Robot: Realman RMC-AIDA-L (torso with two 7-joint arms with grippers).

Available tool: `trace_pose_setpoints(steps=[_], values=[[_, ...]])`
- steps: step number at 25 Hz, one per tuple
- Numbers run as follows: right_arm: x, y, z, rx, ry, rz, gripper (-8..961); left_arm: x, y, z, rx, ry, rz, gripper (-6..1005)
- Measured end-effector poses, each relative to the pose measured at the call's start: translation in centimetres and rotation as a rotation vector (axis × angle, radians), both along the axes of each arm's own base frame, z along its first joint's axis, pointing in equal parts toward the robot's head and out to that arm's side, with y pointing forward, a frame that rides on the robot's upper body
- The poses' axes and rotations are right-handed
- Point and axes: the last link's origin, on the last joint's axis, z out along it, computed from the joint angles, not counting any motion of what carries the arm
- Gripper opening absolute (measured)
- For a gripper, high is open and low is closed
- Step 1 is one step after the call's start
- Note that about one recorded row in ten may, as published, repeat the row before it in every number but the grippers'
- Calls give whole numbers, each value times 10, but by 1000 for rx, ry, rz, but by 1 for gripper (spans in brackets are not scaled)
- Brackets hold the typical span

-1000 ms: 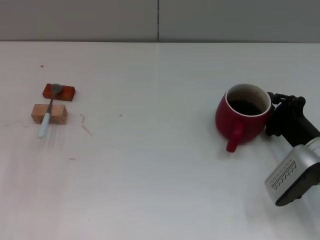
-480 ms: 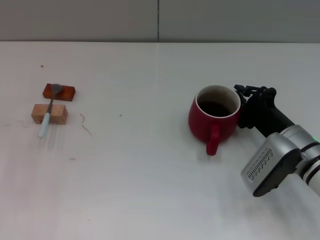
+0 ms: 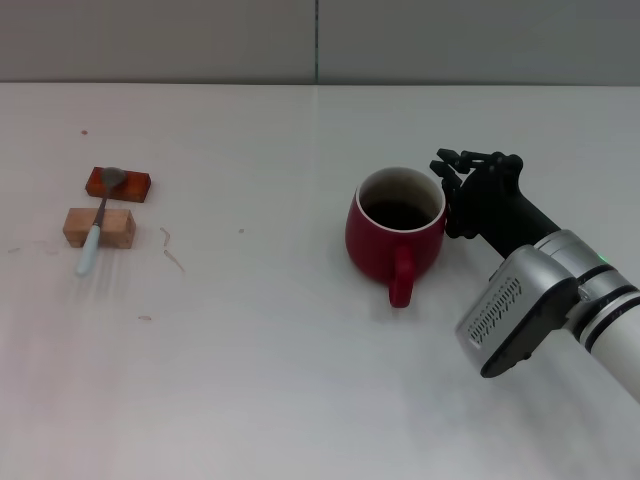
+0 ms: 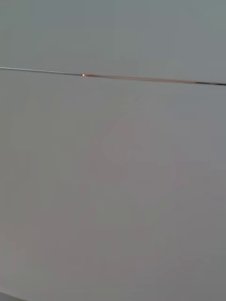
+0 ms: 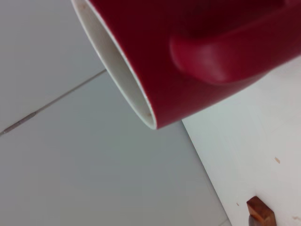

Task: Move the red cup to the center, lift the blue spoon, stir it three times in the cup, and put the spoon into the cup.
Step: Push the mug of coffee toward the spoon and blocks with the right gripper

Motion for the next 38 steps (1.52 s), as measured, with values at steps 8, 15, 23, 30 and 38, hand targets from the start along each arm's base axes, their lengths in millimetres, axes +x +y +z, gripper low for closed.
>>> trace_pose_setpoints(steps=[8, 15, 23, 30, 38], values=[[13, -10, 1, 9, 1, -42, 106, 0, 1, 0, -1, 1, 0, 812], [15, -19, -3, 1, 24, -57, 106, 2, 2, -2, -4, -4, -2, 809], [9, -24, -8, -16, 47, -49, 105, 1, 0, -2, -3, -12, -4, 807], [-2, -21, -12, -31, 67, -32, 107, 1, -2, -2, 1, -12, -6, 804], [-20, -17, -20, -69, 86, -3, 108, -1, -4, -3, 4, -17, -2, 802]])
